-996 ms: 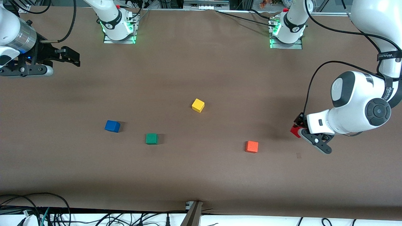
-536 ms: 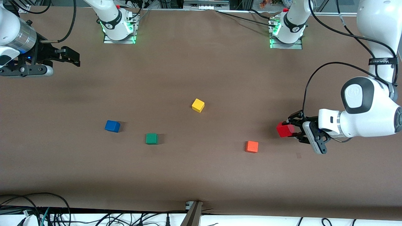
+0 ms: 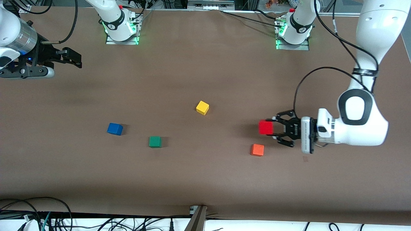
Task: Pass red block to right arm, stack on blue
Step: 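Lift the red cube with the left gripper toward the table middle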
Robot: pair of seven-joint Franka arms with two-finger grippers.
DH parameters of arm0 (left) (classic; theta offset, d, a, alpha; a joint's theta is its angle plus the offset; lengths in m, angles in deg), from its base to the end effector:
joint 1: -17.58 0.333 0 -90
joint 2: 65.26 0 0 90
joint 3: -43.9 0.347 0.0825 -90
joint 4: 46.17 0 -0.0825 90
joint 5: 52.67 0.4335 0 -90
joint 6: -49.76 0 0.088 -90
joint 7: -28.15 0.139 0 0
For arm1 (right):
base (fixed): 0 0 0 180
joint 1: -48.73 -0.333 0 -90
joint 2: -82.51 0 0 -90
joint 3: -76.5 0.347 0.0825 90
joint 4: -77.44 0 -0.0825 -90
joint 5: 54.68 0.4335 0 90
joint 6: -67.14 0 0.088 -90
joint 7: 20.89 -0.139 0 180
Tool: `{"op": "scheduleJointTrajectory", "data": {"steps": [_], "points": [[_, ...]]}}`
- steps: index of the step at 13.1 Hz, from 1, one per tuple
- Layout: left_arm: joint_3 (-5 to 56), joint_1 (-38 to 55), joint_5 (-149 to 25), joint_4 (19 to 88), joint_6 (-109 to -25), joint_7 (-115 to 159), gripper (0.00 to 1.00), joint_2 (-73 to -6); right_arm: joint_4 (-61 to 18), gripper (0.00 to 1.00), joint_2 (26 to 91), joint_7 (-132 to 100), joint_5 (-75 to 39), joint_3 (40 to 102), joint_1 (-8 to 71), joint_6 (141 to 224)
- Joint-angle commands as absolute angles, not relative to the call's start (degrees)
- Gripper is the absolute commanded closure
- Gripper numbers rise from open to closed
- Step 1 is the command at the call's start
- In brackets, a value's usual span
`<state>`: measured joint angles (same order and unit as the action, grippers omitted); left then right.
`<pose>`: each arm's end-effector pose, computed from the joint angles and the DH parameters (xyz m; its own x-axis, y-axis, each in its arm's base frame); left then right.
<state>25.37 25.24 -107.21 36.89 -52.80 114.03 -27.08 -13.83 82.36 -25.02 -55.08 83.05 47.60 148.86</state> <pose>0.7400 -0.1921 0.3212 0.4130 -0.4763 0.7762 -0.8879 -0.0210 0.4595 0.5771 0.0767 0.5997 0.9841 0.0591 -0.1676 0.0631 -0.9978 0.0188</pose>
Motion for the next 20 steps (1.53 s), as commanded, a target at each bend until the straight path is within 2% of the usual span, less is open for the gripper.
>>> {"op": "scheduleJointTrajectory", "data": {"steps": [1,9,12,15,18,20], "points": [[21.58,23.13,-113.73,30.67,-54.37,130.90,1.00,-20.54,-13.44,0.00,82.69,-25.64,-55.21,83.09,47.68,148.09],[21.49,8.89,-130.06,30.21,-66.42,135.55,1.00,-19.47,-13.53,0.00,80.32,-24.93,-50.40,83.35,47.50,147.39],[21.32,4.32,-135.01,30.04,-73.00,135.55,1.00,-19.82,-13.62,0.00,75.93,-25.46,-38.38,82.22,48.64,147.39],[21.32,1.24,-139.41,30.04,-76.71,134.85,1.00,-19.91,-15.10,0.00,71.11,-25.11,-19.25,79.93,50.57,147.48],[21.23,-0.78,-140.56,28.64,-78.64,132.05,1.00,-20.08,-19.49,0.00,67.93,-24.06,-4.62,79.22,51.19,150.80],[21.23,-2.63,-140.91,26.70,-81.71,128.89,1.00,-20.08,-26.50,0.00,68.97,-16.89,4.07,79.48,51.10,156.67]]}}
